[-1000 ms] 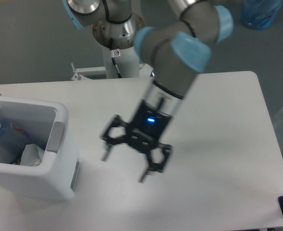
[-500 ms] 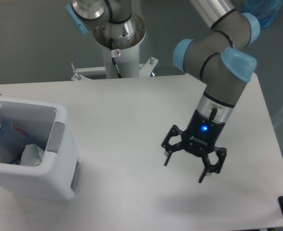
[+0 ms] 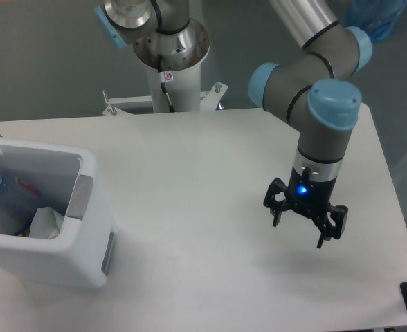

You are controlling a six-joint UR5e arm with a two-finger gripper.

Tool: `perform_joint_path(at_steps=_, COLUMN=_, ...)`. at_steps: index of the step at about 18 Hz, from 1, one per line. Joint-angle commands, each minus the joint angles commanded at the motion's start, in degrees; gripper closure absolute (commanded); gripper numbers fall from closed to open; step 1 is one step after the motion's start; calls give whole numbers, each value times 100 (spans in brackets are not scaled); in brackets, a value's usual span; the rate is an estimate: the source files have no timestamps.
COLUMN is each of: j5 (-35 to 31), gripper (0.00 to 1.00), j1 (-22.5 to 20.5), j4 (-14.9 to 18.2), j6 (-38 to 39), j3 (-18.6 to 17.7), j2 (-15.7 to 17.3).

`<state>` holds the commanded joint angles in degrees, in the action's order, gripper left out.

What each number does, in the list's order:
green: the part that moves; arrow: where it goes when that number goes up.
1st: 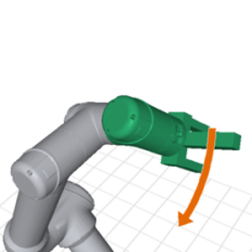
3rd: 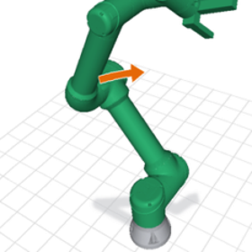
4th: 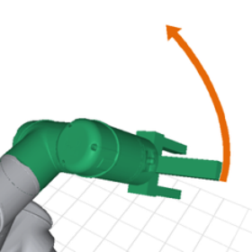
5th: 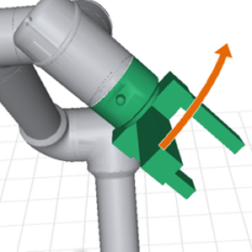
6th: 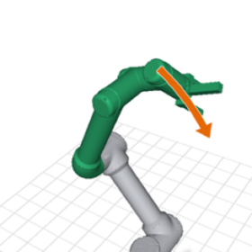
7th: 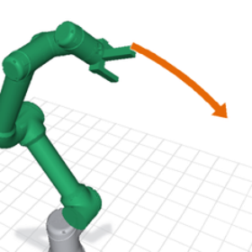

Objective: Place the trash in the trash can

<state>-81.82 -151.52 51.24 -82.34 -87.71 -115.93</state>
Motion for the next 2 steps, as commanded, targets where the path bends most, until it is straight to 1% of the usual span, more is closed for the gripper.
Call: perform_joint_path(at_steps=2, j5=-71, gripper=0, j1=0, j4=-9, j6=-19, j3=-35, j2=0)
